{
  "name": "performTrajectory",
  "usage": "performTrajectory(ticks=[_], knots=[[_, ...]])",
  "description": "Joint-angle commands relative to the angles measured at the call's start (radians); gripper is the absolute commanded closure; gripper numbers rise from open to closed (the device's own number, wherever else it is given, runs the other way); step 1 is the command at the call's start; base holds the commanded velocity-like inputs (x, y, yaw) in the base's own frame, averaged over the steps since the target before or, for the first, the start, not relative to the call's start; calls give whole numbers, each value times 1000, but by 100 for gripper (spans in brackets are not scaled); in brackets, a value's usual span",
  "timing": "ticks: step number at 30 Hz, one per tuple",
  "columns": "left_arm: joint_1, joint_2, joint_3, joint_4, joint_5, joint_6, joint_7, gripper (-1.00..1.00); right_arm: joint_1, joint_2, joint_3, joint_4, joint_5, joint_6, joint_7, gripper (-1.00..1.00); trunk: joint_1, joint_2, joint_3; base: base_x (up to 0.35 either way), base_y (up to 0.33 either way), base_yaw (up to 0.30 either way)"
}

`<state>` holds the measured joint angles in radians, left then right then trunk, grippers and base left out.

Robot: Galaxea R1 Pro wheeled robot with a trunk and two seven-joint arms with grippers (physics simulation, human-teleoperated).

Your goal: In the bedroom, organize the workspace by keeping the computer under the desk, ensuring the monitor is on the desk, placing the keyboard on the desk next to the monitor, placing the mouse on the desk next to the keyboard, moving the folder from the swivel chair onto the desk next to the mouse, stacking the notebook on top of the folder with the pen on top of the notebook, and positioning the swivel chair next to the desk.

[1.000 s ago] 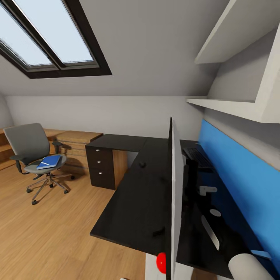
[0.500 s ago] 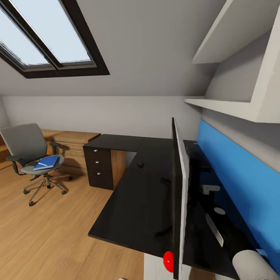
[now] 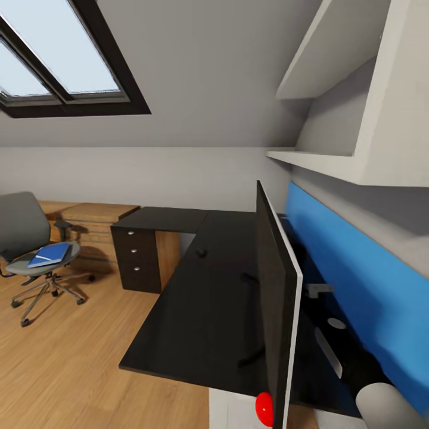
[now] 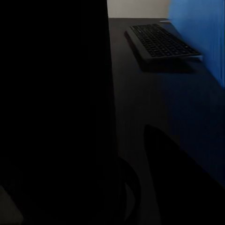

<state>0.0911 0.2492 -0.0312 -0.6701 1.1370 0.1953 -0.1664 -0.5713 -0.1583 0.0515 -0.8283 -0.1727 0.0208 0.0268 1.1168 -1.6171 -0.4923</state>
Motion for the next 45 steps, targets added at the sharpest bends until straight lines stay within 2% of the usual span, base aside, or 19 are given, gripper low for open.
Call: performTrajectory(ticks=[1, 8, 11, 24, 32, 45], knots=[[1, 1, -3, -2, 10, 3, 0, -100, -1, 1, 1, 0, -11, 2, -2, 100, 0, -1, -1, 0, 0, -251], [0, 1, -3, -2, 10, 3, -2, -100, 0, 5, -40, 0, -9, -34, -4, 100, 0, -1, -1, 0, 0, -81], [0, 1, -3, -2, 12, 3, -2, -100, 0, 5, -46, 0, -9, -39, -4, 100, 0, -1, -1, 9, 0, -7], [0, 1, -1, -2, 15, 3, -2, -100, -5, 5, -47, 30, -3, -38, -4, 100, 0, -1, -1, 73, 0, -1], [1, 1, -1, -2, 15, 3, 2, -100, -44, 5, -40, 114, 6, -39, -4, 100, 0, -1, -1, 1, -28, -78], [1, 1, 1, -2, 15, 3, 0, -100, -45, 6, -38, 118, 7, -41, -4, 100, 0, -1, -1, 11, -14, -46]])
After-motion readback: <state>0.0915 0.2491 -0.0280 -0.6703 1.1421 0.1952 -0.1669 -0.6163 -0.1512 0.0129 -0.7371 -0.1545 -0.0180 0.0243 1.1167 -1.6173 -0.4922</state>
